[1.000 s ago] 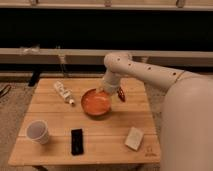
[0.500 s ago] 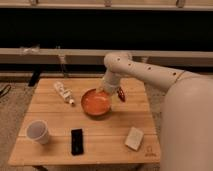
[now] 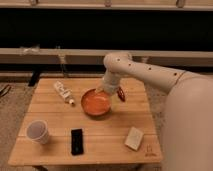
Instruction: Place the eraser in the ceramic cup
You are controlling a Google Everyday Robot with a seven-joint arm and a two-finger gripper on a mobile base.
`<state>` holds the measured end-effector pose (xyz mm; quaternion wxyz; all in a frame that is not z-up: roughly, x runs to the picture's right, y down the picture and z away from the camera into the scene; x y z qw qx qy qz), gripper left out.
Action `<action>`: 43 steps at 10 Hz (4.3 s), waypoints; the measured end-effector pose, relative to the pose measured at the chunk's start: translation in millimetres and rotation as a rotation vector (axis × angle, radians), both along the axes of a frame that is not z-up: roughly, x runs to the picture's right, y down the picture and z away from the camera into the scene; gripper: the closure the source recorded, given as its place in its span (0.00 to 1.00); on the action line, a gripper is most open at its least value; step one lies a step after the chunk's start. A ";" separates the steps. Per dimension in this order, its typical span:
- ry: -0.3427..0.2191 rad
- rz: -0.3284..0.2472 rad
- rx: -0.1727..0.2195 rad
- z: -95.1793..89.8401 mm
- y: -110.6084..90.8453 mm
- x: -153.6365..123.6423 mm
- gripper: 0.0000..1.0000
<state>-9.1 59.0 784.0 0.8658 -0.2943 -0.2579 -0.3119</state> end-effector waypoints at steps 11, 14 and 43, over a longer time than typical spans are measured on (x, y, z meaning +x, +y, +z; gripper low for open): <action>-0.373 -0.453 0.159 -148.2 133.3 -136.7 0.20; -0.340 -0.612 0.222 -142.0 161.4 -158.8 0.20; -0.186 -0.577 0.078 21.1 199.5 -162.2 0.67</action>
